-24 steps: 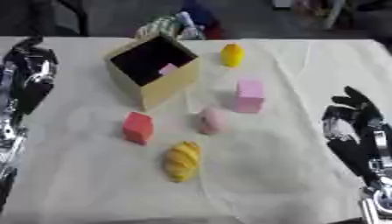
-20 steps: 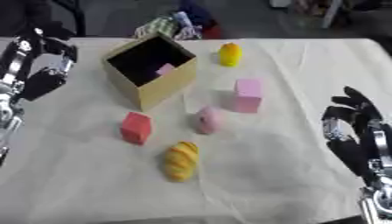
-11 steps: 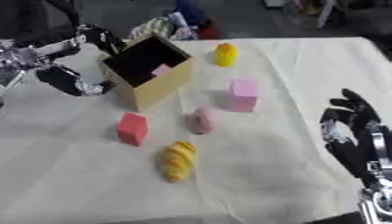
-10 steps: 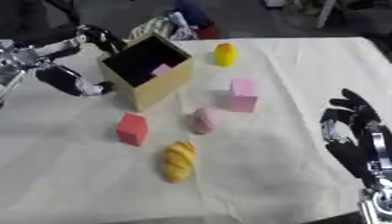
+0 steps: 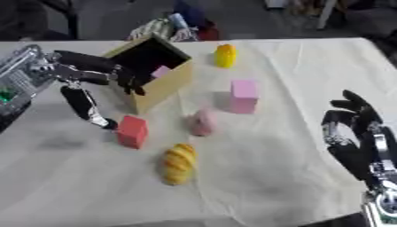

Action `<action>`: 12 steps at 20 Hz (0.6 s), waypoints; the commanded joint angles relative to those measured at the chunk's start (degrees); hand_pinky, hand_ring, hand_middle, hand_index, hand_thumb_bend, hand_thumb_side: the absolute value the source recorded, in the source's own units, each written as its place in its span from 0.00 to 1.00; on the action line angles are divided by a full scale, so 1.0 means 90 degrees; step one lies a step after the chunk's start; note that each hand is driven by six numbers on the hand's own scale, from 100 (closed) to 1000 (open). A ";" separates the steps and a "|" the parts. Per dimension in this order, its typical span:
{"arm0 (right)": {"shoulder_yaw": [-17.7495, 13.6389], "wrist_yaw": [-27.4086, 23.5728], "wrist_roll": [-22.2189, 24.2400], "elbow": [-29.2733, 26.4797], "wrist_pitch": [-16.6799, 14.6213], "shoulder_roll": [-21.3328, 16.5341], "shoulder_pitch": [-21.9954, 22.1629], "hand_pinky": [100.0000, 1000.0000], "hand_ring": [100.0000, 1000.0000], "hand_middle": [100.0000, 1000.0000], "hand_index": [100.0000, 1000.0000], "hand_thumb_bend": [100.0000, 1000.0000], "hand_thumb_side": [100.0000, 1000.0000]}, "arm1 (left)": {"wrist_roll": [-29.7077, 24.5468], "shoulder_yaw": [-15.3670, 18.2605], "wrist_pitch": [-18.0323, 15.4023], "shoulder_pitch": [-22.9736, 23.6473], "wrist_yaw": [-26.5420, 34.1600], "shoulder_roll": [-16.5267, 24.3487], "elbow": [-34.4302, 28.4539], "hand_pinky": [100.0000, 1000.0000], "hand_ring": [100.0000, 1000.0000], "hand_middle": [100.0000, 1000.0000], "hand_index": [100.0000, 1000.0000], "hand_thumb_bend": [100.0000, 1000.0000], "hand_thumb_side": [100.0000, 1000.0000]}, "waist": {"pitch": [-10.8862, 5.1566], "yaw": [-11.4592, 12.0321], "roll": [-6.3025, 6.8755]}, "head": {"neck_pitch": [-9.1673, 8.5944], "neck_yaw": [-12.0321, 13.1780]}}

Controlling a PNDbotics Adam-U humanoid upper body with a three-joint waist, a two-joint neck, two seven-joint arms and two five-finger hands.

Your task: Pick up objects on the table and place them in the box.

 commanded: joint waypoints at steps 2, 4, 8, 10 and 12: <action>-0.0025 -0.0017 0.0013 -0.0082 -0.0013 -0.0099 -0.0037 0.83 0.72 0.73 0.92 0.00 0.38 | 0.0066 -0.0079 -0.0090 -0.0137 -0.0343 -0.0164 0.0236 0.77 0.74 0.77 0.90 0.40 0.23 | -0.0172 -0.0025 0.0026 | -0.0017 -0.0020; -0.0027 -0.0018 0.0009 -0.0083 -0.0012 -0.0096 -0.0034 0.83 0.72 0.73 0.92 0.00 0.38 | 0.0095 -0.0100 -0.0094 -0.0140 -0.0481 -0.0258 0.0326 0.78 0.74 0.78 0.90 0.39 0.24 | -0.0173 -0.0029 0.0023 | -0.0017 -0.0020; -0.0024 -0.0019 0.0010 -0.0084 -0.0012 -0.0091 -0.0035 0.83 0.72 0.73 0.92 0.00 0.38 | 0.0249 -0.0126 -0.0074 -0.0081 -0.0821 -0.0387 0.0452 0.80 0.76 0.81 0.92 0.43 0.27 | -0.0168 -0.0038 0.0022 | -0.0017 -0.0019; -0.0026 -0.0020 0.0009 -0.0086 -0.0013 -0.0088 -0.0037 0.83 0.72 0.73 0.92 0.00 0.38 | 0.0268 -0.0139 -0.0085 -0.0021 -0.0944 -0.0407 0.0489 0.80 0.76 0.81 0.93 0.44 0.28 | -0.0163 -0.0049 0.0020 | -0.0017 -0.0019; -0.0029 -0.0023 0.0004 -0.0085 -0.0010 -0.0093 -0.0036 0.83 0.72 0.73 0.92 0.00 0.38 | 0.0215 -0.0156 -0.0109 0.0027 -0.1000 -0.0395 0.0497 0.80 0.76 0.82 0.92 0.45 0.28 | -0.0161 -0.0056 0.0021 | -0.0017 -0.0016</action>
